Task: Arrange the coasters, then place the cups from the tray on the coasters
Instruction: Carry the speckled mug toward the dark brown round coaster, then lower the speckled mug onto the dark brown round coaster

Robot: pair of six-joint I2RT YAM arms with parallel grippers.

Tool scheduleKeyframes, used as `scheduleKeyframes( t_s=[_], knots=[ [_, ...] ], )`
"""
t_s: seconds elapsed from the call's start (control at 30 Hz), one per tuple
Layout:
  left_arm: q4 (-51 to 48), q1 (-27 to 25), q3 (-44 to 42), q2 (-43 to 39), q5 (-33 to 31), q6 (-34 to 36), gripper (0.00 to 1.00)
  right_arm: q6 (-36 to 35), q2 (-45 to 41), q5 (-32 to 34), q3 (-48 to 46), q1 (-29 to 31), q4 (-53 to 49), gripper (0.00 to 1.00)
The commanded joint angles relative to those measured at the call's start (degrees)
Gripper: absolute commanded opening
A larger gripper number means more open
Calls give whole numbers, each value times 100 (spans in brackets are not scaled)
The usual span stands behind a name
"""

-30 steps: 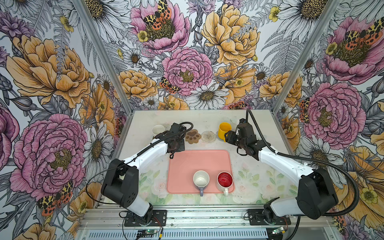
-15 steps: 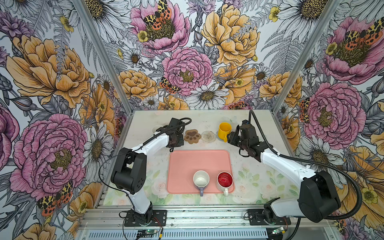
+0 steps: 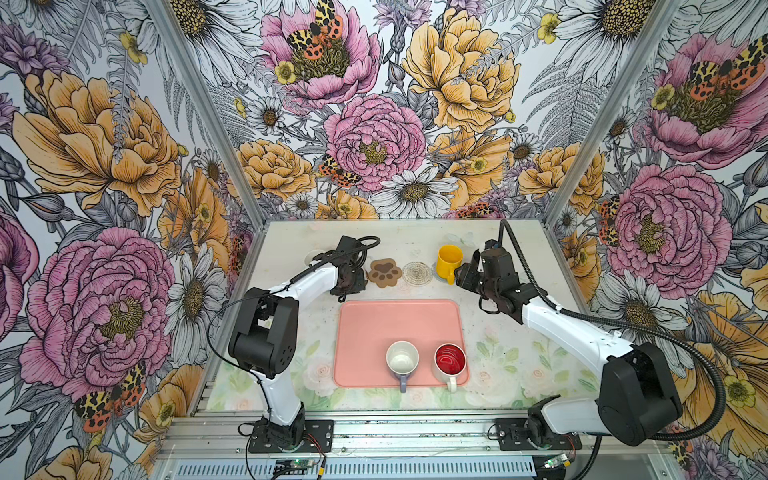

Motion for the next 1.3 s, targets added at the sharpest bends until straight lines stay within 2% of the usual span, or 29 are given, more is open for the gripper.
scheduleKeyframes(
  t_s=[0.0, 1.27],
  knots=[
    [480, 116, 313, -70, 34, 88, 0, 14, -119, -14, 7, -34, 109, 57],
    [442, 189, 284, 87, 86, -50, 1, 22, -52, -15, 18, -42, 110, 57]
  ],
)
